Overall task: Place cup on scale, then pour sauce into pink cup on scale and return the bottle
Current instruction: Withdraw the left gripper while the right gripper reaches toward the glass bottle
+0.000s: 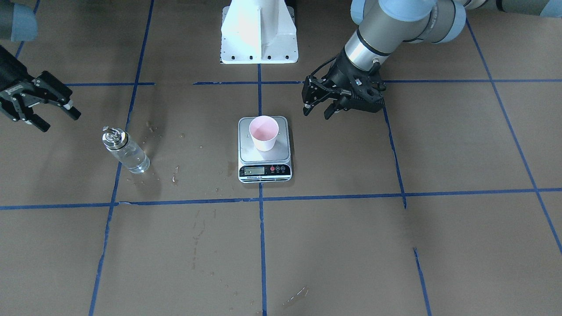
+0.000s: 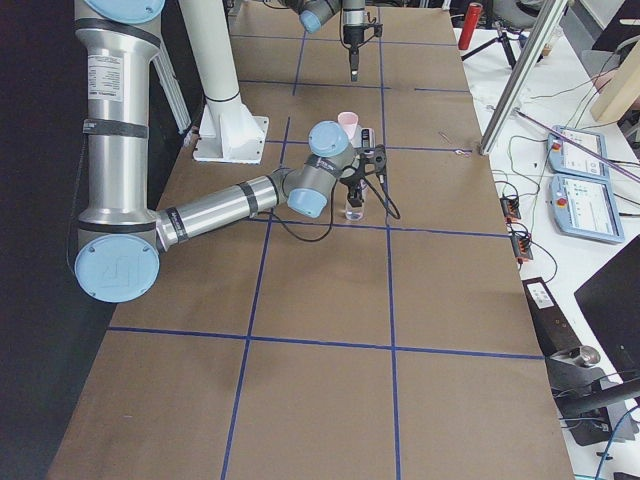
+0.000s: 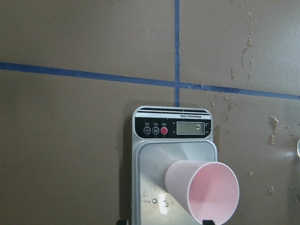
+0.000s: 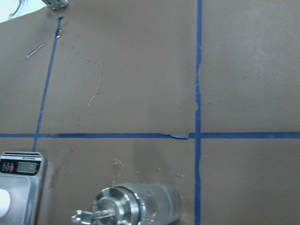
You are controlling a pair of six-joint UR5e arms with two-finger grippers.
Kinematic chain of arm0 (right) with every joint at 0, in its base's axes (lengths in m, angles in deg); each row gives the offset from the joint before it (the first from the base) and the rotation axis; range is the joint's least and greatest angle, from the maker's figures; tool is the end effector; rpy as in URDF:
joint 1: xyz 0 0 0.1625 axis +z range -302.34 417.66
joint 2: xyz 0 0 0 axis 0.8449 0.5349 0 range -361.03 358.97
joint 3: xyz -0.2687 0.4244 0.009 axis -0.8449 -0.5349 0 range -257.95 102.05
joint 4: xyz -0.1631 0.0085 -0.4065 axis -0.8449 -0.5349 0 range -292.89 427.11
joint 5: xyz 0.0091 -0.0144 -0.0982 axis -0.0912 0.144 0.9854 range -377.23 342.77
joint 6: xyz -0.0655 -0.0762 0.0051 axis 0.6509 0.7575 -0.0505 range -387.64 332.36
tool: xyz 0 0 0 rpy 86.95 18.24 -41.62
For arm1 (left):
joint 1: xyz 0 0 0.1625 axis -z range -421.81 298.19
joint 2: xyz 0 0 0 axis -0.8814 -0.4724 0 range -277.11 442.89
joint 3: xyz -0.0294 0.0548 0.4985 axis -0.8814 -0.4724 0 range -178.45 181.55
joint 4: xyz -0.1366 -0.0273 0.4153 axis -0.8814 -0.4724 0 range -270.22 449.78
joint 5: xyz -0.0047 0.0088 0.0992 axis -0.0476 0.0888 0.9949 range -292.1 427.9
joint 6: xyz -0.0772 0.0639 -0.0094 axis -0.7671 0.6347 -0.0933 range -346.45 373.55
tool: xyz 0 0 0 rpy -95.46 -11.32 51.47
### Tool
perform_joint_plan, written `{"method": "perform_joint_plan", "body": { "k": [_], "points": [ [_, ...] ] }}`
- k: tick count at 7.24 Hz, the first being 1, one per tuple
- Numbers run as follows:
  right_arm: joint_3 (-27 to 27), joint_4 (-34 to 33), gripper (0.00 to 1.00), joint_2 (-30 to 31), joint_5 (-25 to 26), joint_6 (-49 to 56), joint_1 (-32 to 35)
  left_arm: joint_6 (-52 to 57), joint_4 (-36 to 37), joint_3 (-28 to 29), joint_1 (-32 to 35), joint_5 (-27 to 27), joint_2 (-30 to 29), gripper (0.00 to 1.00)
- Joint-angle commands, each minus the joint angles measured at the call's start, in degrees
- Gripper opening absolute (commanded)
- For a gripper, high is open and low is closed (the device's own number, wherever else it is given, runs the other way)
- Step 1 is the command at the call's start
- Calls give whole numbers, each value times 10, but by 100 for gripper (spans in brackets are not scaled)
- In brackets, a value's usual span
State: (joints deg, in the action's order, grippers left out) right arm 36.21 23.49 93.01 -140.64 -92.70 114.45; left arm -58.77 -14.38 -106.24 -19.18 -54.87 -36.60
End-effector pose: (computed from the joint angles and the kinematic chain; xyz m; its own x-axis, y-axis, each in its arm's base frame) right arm -0.1940 -0.4385 0.4622 0.3760 -0.0686 0.9241 -0.2902 0.9384 0.1877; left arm 0.4266 -0.4998 0.2461 0.4018 -0.0229 -0.9154 0.1026 0.9945 0.0202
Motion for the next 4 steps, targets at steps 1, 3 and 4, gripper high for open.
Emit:
{"method": "perform_joint_plan", "body": {
  "k": [1,3,4],
  "points": [
    [64,11,100,40,129,-23,-98,4,-1,-1,10,0,9,61],
    [84,10,97,99,436,-23,-321,5,-2,-1,32,-8,10,61],
    [80,0,98,116,634,-23,-447,6,-2,-1,37,-8,10,61]
  ]
}}
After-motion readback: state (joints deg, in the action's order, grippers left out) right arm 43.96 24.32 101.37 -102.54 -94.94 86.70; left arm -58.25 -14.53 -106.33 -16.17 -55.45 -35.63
